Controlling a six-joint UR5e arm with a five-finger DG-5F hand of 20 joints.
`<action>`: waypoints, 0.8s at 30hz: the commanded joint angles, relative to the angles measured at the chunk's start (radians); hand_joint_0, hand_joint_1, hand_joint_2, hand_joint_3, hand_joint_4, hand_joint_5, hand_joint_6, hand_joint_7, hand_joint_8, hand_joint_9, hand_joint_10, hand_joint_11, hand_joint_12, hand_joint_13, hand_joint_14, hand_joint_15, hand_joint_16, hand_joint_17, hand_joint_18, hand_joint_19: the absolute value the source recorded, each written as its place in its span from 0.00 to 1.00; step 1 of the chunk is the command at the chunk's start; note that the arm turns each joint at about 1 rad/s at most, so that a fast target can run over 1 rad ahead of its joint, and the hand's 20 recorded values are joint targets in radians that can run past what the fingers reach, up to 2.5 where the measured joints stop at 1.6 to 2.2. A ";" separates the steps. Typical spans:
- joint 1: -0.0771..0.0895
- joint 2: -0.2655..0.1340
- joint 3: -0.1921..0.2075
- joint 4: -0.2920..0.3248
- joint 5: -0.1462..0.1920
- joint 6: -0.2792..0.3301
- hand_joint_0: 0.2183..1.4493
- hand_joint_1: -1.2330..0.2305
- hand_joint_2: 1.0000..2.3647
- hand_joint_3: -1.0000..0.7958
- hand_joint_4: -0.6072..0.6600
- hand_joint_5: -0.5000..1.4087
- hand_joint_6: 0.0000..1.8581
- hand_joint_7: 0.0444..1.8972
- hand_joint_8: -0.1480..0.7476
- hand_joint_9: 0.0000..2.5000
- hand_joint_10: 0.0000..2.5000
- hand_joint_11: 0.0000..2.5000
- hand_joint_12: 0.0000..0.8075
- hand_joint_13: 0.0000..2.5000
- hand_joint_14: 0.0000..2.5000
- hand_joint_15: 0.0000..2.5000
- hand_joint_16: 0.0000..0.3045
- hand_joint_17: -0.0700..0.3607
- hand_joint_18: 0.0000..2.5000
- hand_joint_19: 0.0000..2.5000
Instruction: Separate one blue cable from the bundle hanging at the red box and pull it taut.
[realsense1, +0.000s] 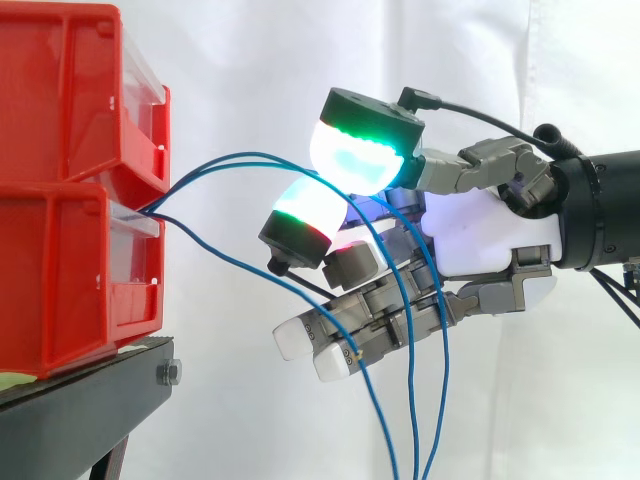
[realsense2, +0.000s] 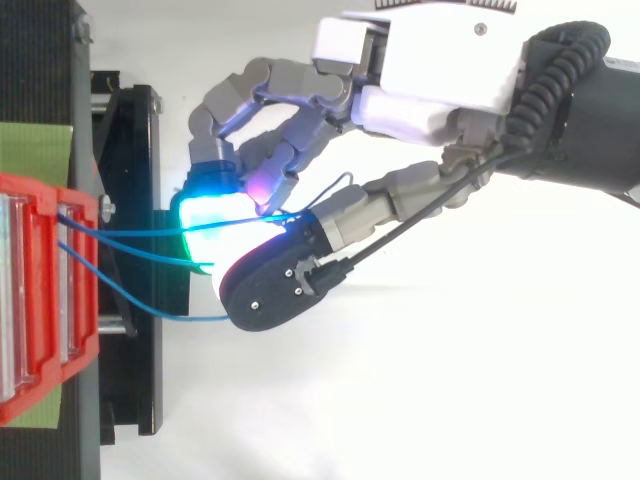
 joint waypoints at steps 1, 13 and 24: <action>0.000 0.000 0.000 0.000 0.000 0.000 0.36 0.30 0.00 0.28 0.52 0.17 0.50 0.54 0.51 0.42 0.01 0.49 0.47 0.24 0.01 0.19 0.16 0.42 0.20 0.18; 0.005 0.000 0.000 0.000 -0.003 0.002 0.29 0.16 0.00 0.28 0.52 0.18 0.49 0.54 0.51 0.43 0.01 0.50 0.47 0.26 0.01 0.19 0.17 0.43 0.22 0.17; -0.006 0.000 0.000 -0.025 -0.018 0.000 0.29 0.55 0.00 0.28 0.52 0.19 0.47 0.54 0.50 0.48 0.01 0.50 0.46 0.29 0.01 0.22 0.16 0.42 0.23 0.21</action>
